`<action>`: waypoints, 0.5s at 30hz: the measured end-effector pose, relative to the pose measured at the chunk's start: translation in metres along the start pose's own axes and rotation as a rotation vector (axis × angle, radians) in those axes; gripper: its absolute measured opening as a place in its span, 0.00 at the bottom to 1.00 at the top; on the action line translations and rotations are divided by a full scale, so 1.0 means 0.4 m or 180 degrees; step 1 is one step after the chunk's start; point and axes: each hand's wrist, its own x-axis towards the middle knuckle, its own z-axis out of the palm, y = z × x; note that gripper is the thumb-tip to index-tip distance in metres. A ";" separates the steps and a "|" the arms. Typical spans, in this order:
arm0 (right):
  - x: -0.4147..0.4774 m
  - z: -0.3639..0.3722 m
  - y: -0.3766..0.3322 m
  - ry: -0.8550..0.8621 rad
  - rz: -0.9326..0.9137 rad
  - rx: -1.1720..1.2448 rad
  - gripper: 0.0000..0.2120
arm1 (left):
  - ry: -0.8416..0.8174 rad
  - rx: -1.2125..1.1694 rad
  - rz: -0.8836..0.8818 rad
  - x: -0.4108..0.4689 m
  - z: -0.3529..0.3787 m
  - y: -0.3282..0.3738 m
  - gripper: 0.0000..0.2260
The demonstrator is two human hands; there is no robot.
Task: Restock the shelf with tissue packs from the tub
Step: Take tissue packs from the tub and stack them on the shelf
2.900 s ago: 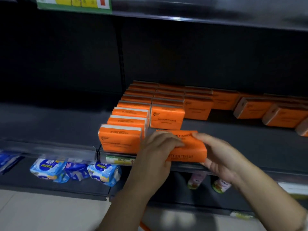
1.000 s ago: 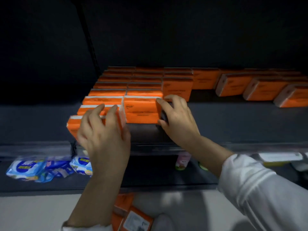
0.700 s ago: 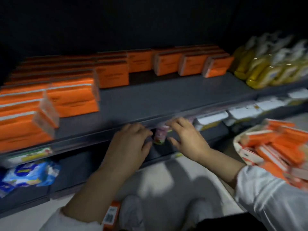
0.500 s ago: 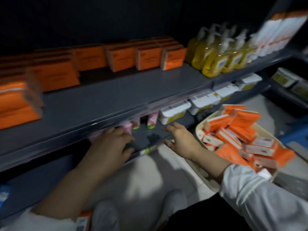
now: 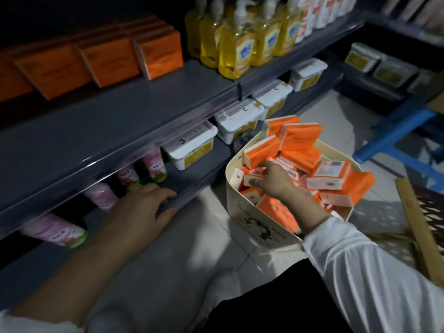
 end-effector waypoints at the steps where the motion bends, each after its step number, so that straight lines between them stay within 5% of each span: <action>1: 0.009 -0.018 0.033 -0.0053 0.0170 -0.0034 0.28 | -0.0044 -0.0036 0.0015 0.012 0.009 0.015 0.16; 9: 0.024 -0.056 0.190 -0.0463 0.0790 -0.0128 0.38 | -0.0209 -0.0103 0.0163 0.085 0.077 0.100 0.16; 15: 0.028 -0.028 0.187 -0.0616 0.0684 -0.0824 0.25 | -0.0279 -0.0307 0.0251 0.097 0.115 0.134 0.17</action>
